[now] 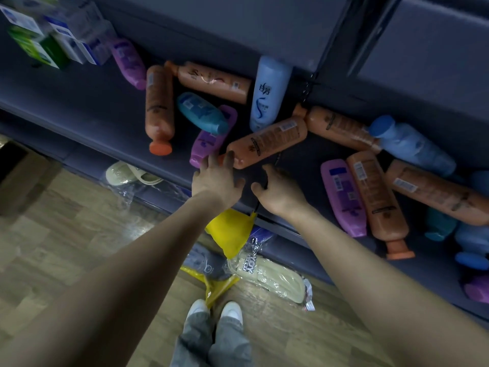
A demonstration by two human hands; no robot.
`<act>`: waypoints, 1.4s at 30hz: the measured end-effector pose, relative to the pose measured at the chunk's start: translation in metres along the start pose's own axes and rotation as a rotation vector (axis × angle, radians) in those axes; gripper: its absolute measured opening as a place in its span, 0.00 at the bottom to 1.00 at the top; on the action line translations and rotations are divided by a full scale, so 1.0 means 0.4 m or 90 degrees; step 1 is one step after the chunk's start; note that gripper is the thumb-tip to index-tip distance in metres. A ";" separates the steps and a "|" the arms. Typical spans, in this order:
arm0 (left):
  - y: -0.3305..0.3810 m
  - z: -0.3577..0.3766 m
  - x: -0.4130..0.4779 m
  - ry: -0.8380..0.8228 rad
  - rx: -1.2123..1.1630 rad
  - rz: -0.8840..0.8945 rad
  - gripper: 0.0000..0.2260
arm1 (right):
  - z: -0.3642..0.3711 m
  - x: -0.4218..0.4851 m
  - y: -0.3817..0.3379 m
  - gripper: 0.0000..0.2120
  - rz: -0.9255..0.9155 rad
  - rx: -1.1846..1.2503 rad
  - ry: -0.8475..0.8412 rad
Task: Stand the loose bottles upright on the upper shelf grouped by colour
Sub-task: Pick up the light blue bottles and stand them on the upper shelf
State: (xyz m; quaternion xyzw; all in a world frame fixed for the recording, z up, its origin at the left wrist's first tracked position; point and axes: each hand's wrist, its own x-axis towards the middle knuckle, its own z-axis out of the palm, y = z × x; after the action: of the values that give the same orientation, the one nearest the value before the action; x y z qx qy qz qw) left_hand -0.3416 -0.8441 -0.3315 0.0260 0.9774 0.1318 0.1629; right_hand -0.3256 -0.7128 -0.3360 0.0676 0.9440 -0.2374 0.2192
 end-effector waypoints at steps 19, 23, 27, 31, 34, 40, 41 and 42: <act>-0.003 0.040 0.085 -0.007 0.036 0.019 0.21 | 0.071 0.034 -0.019 0.16 0.069 0.254 0.162; 0.000 0.049 0.075 -0.035 -0.018 0.044 0.25 | 0.075 0.035 -0.030 0.13 0.162 0.456 0.182; 0.005 0.063 0.051 -0.043 -0.090 0.075 0.25 | 0.059 0.042 -0.028 0.12 0.229 0.720 0.206; 0.029 0.083 0.034 -0.045 -0.099 0.116 0.24 | 0.039 0.048 0.021 0.26 0.284 0.762 0.189; 0.065 0.105 0.016 -0.051 -0.104 0.135 0.24 | 0.036 0.059 0.032 0.36 0.335 0.674 0.186; 0.111 0.128 -0.010 -0.057 -0.102 0.120 0.22 | 0.018 0.072 0.058 0.42 0.352 0.543 0.195; 0.120 0.128 -0.016 -0.069 -0.106 0.122 0.21 | 0.012 0.069 0.061 0.41 0.355 0.531 0.201; 0.131 0.126 -0.022 -0.089 -0.110 0.128 0.20 | 0.006 0.064 0.064 0.41 0.354 0.505 0.207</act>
State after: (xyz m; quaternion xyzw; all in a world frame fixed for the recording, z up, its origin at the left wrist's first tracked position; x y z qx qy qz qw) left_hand -0.3163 -0.7820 -0.3606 0.1188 0.9412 0.2286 0.2185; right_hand -0.3417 -0.6907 -0.3600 0.4300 0.7496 -0.4965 0.0817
